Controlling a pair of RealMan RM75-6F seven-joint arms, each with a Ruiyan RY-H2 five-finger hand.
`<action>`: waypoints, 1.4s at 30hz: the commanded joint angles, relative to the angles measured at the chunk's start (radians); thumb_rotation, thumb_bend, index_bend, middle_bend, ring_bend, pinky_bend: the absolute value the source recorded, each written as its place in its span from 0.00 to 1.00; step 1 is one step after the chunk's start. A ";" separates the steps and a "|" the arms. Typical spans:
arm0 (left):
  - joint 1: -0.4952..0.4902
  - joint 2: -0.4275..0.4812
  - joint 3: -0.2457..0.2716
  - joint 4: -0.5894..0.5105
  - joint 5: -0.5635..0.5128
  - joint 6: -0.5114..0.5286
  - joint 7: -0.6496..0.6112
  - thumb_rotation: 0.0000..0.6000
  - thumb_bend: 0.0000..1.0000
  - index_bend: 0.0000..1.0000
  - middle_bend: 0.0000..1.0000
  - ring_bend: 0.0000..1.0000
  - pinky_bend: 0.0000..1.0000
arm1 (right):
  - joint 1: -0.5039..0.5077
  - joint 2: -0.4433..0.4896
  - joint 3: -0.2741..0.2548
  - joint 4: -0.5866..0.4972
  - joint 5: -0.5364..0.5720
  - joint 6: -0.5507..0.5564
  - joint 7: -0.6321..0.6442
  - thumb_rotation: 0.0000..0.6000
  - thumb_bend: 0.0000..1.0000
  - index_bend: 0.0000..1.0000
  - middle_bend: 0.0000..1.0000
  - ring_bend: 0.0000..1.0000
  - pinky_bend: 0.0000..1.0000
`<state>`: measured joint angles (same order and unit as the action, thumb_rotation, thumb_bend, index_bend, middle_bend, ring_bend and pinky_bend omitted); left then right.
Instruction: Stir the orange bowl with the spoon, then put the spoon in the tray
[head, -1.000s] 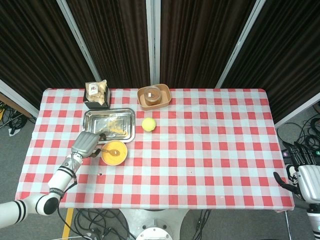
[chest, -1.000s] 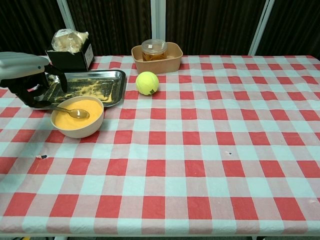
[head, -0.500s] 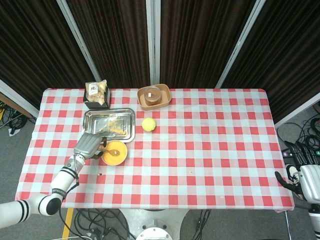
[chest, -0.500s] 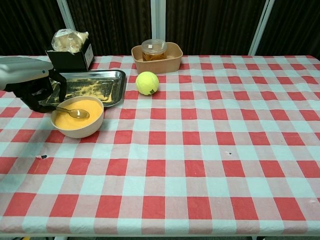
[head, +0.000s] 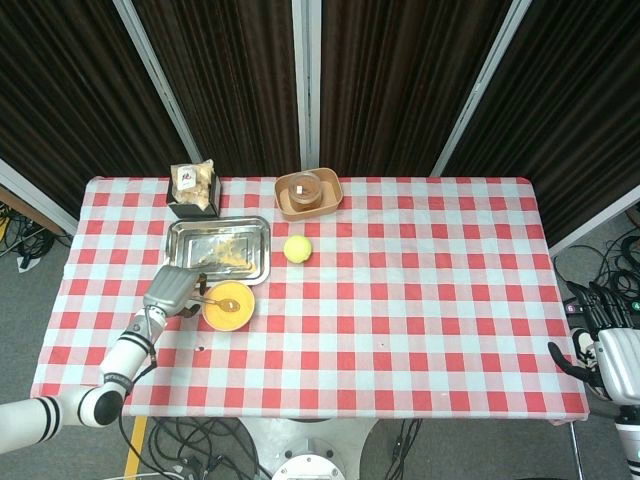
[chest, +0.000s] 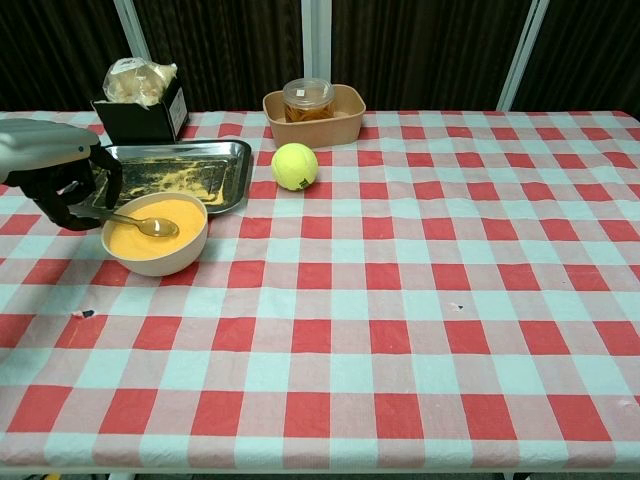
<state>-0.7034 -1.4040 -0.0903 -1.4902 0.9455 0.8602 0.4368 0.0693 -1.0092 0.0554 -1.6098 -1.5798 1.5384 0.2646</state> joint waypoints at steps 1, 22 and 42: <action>-0.004 -0.003 0.000 0.006 -0.003 -0.004 -0.005 1.00 0.32 0.57 0.91 0.90 0.96 | -0.001 0.001 0.000 -0.001 0.000 0.001 0.000 1.00 0.24 0.00 0.12 0.00 0.00; -0.015 -0.001 0.014 0.019 -0.005 -0.019 -0.037 1.00 0.38 0.59 0.91 0.90 0.96 | -0.005 0.001 -0.001 -0.005 0.003 0.002 -0.006 1.00 0.24 0.00 0.12 0.00 0.00; 0.019 -0.053 0.029 0.062 0.156 0.211 0.079 1.00 0.39 0.65 0.92 0.91 0.97 | -0.009 -0.002 -0.001 -0.005 -0.006 0.017 -0.007 1.00 0.24 0.00 0.12 0.00 0.00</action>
<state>-0.6898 -1.4445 -0.0653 -1.4435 1.0869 1.0546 0.4997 0.0603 -1.0116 0.0548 -1.6146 -1.5858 1.5559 0.2574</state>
